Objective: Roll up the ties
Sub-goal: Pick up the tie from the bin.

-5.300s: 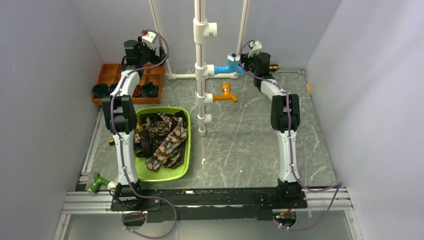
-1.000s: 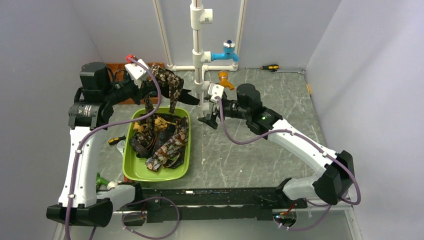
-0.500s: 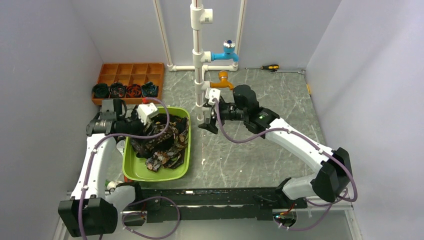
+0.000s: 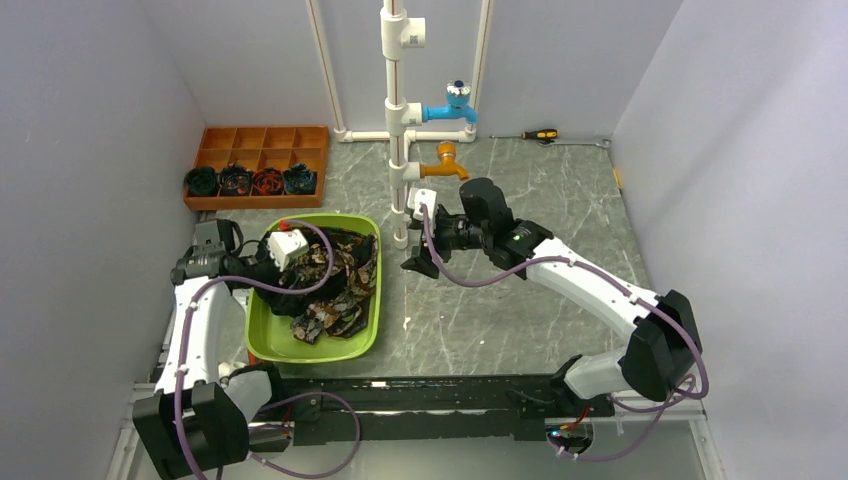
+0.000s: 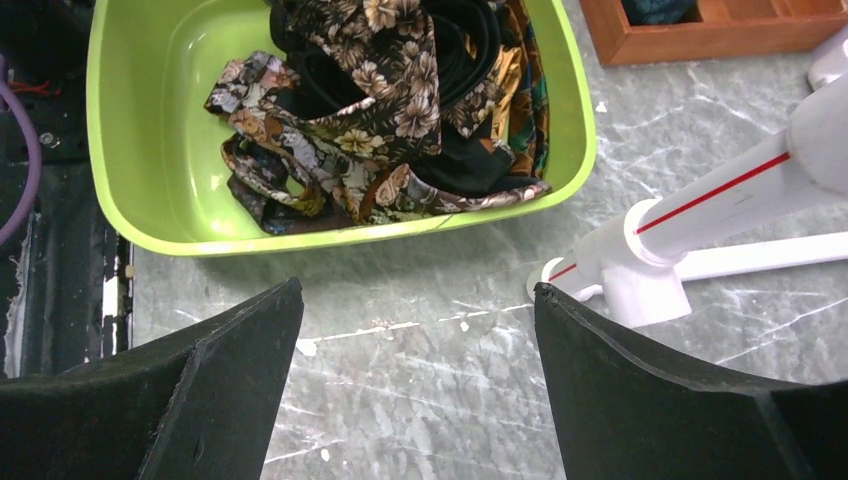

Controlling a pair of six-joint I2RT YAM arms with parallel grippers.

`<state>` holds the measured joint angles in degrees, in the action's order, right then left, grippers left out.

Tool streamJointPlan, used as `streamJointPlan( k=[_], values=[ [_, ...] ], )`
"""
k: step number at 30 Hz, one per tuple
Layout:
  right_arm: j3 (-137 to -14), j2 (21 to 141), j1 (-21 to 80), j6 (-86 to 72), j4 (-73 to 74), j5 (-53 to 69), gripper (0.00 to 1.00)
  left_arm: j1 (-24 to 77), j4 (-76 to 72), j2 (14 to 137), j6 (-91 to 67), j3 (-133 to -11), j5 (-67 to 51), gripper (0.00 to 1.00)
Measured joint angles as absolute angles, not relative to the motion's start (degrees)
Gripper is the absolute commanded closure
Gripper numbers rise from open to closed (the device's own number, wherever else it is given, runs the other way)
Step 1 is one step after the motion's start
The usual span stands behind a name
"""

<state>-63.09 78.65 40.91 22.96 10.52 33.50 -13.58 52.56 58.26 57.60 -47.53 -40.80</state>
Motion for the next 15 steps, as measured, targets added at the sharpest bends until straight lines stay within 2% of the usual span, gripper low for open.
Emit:
streamJointPlan(
  k=[2,4,5,7,9,15],
  values=[
    [-62.59,78.65,40.91,22.94,10.72,33.36,0.14,-13.58,51.81,58.52,57.82,-46.33,-40.88,0.32],
    [-62.5,78.65,40.91,22.94,10.76,33.06,0.14,-13.58,50.87,59.61,57.82,-45.87,-40.73,0.5],
    [-62.5,78.63,40.88,22.94,10.76,32.97,0.14,-13.58,50.41,60.55,57.89,-45.84,-40.75,0.63],
    [-62.5,78.59,40.86,22.96,10.76,32.51,0.15,-13.58,49.71,62.94,58.02,-45.89,-40.64,0.84],
    [-62.5,78.41,40.69,22.96,10.76,31.81,0.15,-13.58,49.91,64.71,58.0,-46.28,-40.47,1.0],
    [-62.5,76.66,39.83,22.94,10.74,30.5,0.16,-13.54,52.45,64.58,54.3,-56.36,-42.89,1.0]
  ],
)
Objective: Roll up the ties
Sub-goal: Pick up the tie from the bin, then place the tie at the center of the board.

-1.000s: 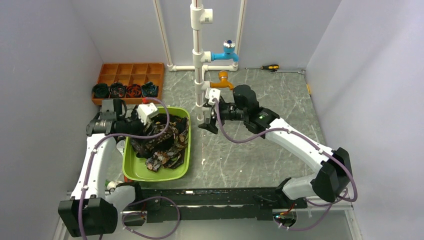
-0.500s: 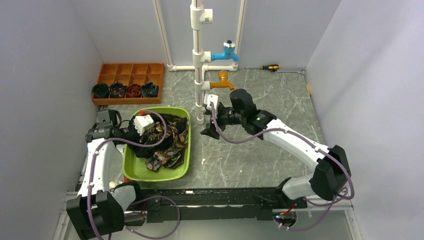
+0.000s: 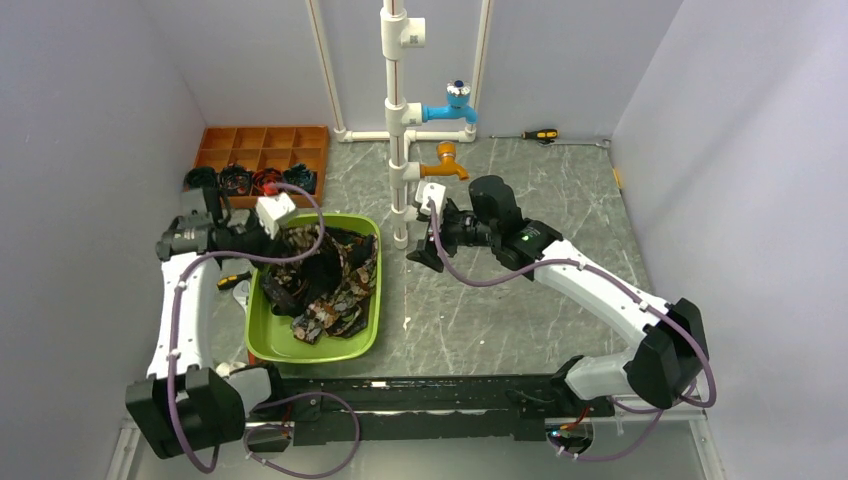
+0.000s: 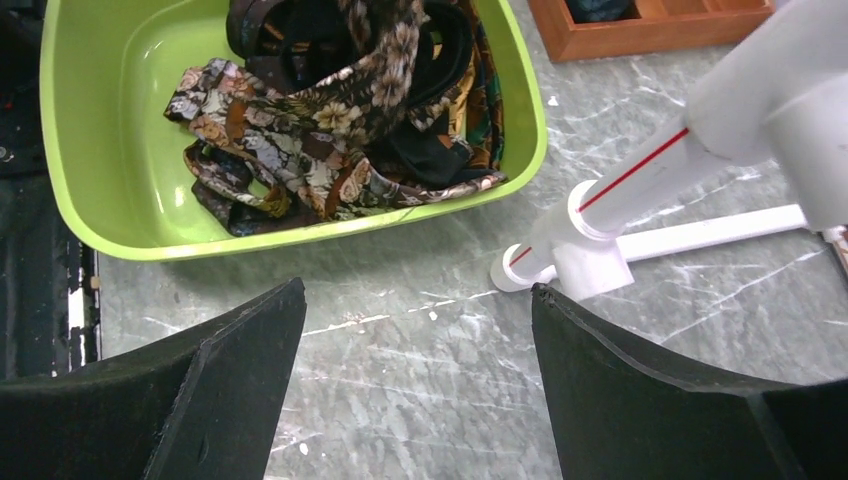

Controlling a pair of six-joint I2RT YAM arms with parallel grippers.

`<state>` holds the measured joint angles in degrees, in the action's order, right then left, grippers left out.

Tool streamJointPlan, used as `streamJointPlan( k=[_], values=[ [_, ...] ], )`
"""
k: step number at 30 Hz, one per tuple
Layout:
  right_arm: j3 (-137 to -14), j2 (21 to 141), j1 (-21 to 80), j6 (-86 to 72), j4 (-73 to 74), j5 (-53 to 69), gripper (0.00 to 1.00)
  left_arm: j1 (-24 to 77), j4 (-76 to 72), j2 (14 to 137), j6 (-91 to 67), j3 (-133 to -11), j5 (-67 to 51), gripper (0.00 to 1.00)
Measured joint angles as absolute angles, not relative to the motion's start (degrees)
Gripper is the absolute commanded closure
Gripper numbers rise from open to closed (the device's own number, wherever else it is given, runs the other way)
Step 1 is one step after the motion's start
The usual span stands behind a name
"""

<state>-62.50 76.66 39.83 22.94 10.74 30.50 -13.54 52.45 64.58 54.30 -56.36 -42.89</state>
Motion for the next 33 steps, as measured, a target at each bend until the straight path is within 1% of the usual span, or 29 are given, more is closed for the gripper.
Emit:
streamJointPlan(
  k=[4,7,12,19,24,27,28,29,30,31,33],
  values=[
    [-62.61,75.72,39.0,22.33,10.74,30.09,0.16,-12.93,52.34,62.65,47.33,-67.13,-47.16,1.0],
    [-63.37,75.66,37.71,21.17,10.76,30.0,0.16,-10.04,49.5,61.52,40.64,-74.7,-49.52,1.0],
    [-66.15,75.16,34.89,18.44,10.68,29.82,0.16,-0.54,41.54,62.15,27.68,-87.59,-51.42,1.0],
    [-68.36,69.01,27.83,13.52,10.81,26.92,0.15,12.51,28.77,71.07,12.01,-109.6,-52.49,1.0],
    [-68.42,62.83,18.68,10.46,13.32,22.87,0.15,24.6,23.31,78.61,6.26,-118.48,-53.84,1.0],
    [-68.42,60.18,13.26,9.61,16.47,19.35,0.15,30.7,23.14,81.8,6.63,-118.72,-54.08,1.0],
    [-68.31,59.35,10.85,9.26,17.74,17.76,0.15,32.75,22.96,82.72,6.87,-117.67,-54.0,0.98],
    [-68.14,58.74,8.86,8.95,18.68,16.6,0.15,34.5,22.83,83.61,7.16,-116.31,-53.91,0.88],
    [-67.94,58.24,6.48,8.69,19.75,15.64,0.15,35.92,22.94,84.58,7.68,-114.89,-53.91,0.66],
    [-67.77,57.95,4.19,8.45,20.86,15.07,0.14,37.34,23.62,85.84,8.95,-113.51,-53.89,0.48],
    [-67.75,57.98,0.21,8.4,22.83,14.37,0.15,38.96,26.98,88.44,13.43,-111.79,-53.17,0.29]
  ],
)
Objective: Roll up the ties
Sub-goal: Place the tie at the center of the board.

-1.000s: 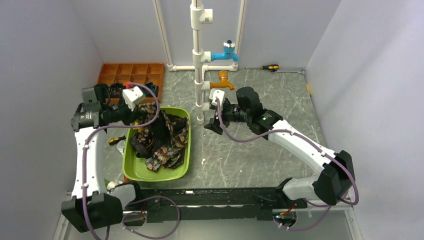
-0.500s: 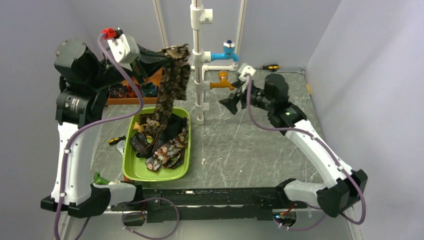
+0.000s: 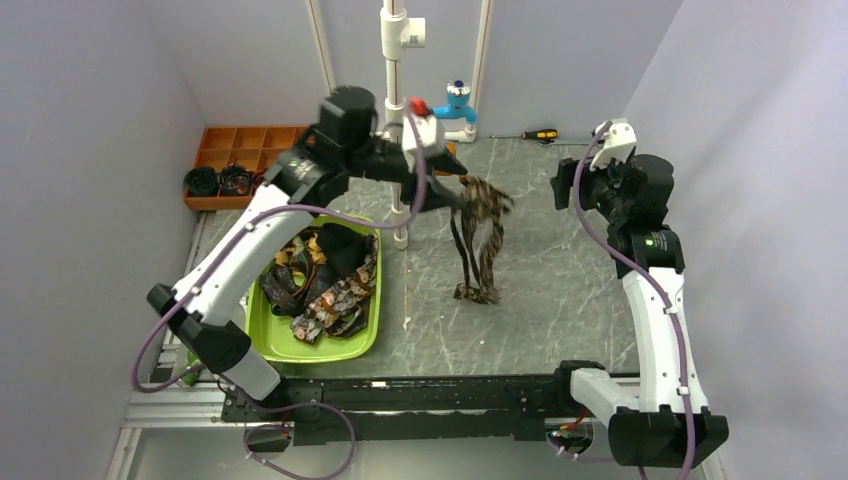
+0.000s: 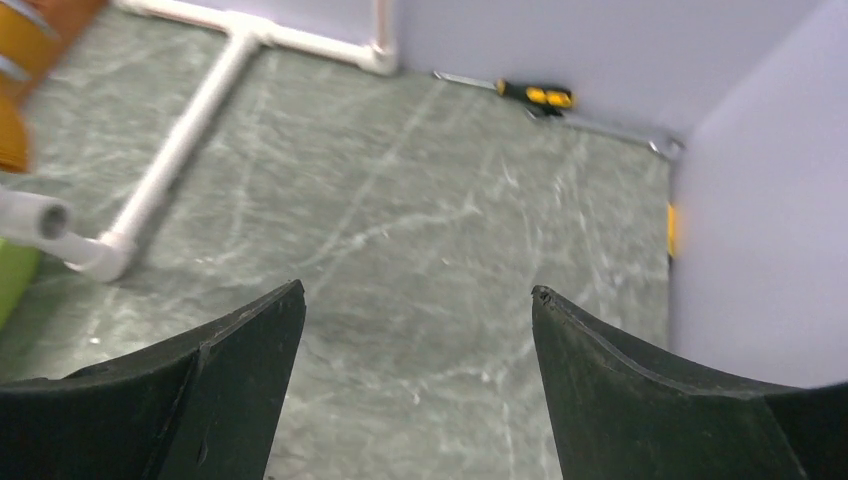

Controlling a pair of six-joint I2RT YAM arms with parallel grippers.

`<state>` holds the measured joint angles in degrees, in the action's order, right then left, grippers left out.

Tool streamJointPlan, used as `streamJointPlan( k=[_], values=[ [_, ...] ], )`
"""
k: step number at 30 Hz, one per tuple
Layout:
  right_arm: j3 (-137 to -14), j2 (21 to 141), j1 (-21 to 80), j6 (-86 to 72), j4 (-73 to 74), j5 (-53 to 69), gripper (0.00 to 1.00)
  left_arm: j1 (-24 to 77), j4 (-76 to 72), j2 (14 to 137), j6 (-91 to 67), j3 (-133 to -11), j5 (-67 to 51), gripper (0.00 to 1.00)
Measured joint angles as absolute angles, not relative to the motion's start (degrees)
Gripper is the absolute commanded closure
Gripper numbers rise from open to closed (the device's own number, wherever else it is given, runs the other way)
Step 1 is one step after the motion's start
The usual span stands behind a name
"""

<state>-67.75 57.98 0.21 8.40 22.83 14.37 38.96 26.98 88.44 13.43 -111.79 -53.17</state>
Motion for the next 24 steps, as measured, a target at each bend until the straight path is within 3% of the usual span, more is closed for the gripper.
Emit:
streamJointPlan(
  k=[1,2,4,10,13,24],
  values=[
    [-67.75,58.19,-2.04,8.69,24.18,14.39,0.14,39.42,29.95,89.76,16.36,-110.15,-51.79,0.24],
    [-67.75,58.5,-3.44,9.08,25.26,14.44,0.14,39.55,32.73,90.45,19.62,-107.74,-50.02,0.13],
    [-67.75,59.33,-5.65,10.7,27.66,15.16,0.13,39.57,37.23,90.52,25.58,-101.19,-46.26,0.09],
    [-67.77,63.0,-7.01,19.51,36.64,20.84,0.13,39.46,42.5,86.8,35.51,-74.96,-34.92,0.16],
    [-67.77,65.06,-6.98,25.08,41.56,24.56,0.13,39.42,42.92,86.89,38.0,-67.9,-29.56,0.18],
    [-66.59,71.53,-3.36,44.47,58.0,29.65,0.2,29.56,36.23,86.87,44.66,-59.99,-22.7,0.28]
  ],
)
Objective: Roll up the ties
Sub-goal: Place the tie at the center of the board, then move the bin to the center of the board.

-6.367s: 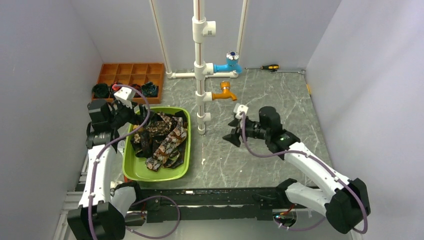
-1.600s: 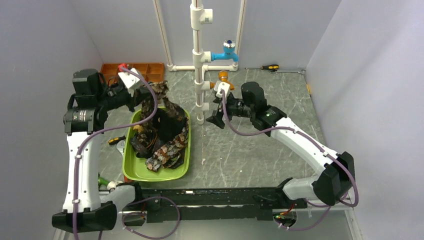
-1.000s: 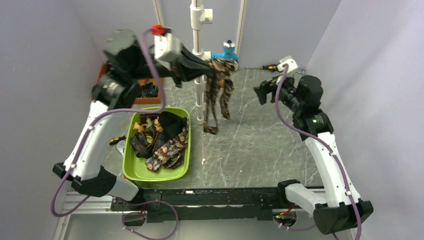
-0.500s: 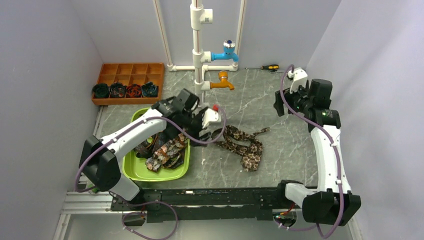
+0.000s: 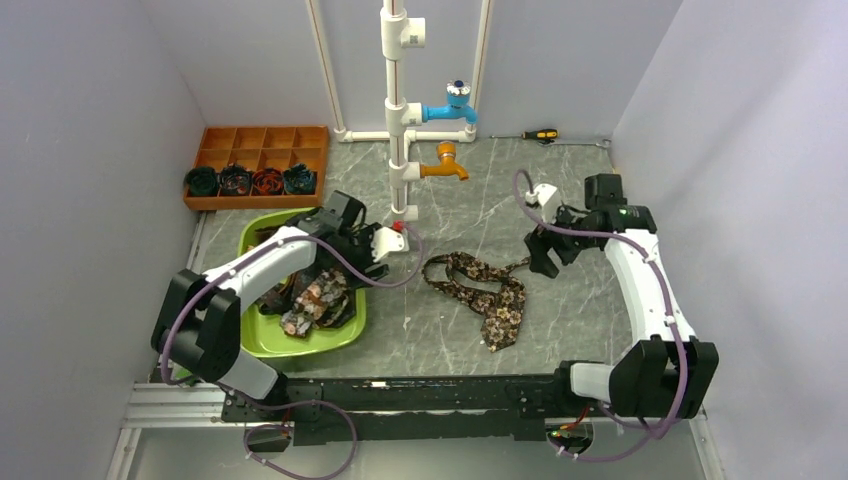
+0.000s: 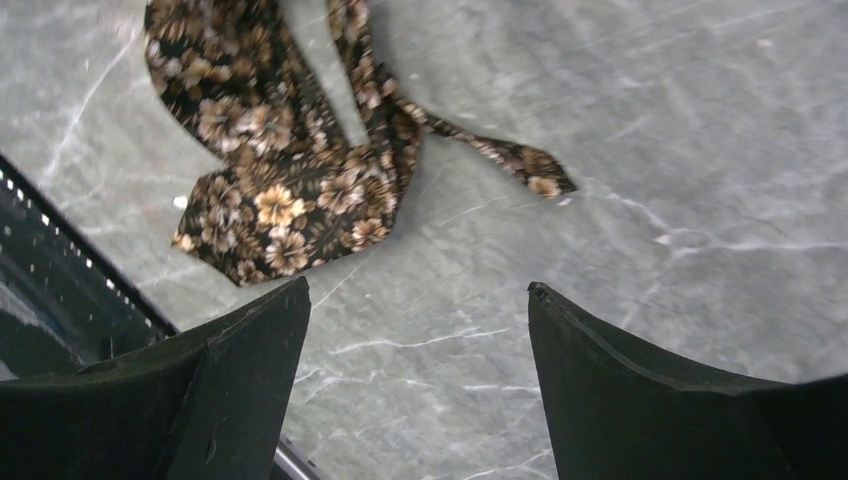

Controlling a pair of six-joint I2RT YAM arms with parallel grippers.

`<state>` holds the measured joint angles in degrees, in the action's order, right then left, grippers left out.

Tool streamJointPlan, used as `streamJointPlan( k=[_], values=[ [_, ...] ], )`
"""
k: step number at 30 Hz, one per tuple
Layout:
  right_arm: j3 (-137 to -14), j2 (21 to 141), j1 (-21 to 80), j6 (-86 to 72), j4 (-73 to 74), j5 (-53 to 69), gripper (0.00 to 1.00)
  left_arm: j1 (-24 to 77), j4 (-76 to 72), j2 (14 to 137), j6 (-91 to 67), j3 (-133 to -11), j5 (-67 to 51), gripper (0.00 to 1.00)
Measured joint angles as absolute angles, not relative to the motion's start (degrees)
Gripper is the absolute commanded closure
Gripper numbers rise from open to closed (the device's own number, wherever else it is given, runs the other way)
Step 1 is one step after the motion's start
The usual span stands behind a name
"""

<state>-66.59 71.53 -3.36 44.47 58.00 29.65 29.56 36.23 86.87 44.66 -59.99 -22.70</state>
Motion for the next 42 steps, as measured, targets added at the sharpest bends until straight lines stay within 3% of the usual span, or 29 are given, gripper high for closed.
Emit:
streamJointPlan(
  k=[4,11,19,23,29,31,37,42],
  values=[
    [-61.95,71.57,0.43,47.53,59.11,28.6,0.25,23.79,34.76,83.77,48.18,-55.77,-21.5,0.27],
    [-55.09,72.77,5.26,48.23,57.49,27.92,0.26,14.39,38.68,80.44,55.44,-52.18,-19.05,0.14],
    [-53.15,76.53,8.64,42.37,43.57,24.88,0.17,15.09,40.16,73.17,55.27,-53.8,-31.22,0.11],
    [-52.82,78.19,11.66,43.77,37.08,24.03,0.17,17.93,37.69,70.94,54.43,-53.63,-34.7,0.1],
    [-52.86,87.59,15.22,48.36,33.26,21.8,0.34,22.2,35.66,70.61,52.97,-53.45,-36.49,0.1],
    [-52.86,90.98,15.29,50.09,32.73,20.53,0.54,22.26,34.61,70.17,52.64,-52.6,-36.86,0.11],
    [-54.15,92.55,15.4,55.33,35.11,20.03,1.0,24.36,33.65,67.68,53.19,-48.86,-37.5,0.14],
    [-56.66,86.87,15.57,56.8,36.71,20.75,1.0,32.82,31.86,67.83,54.83,-45.84,-36.32,0.21]
  ],
)
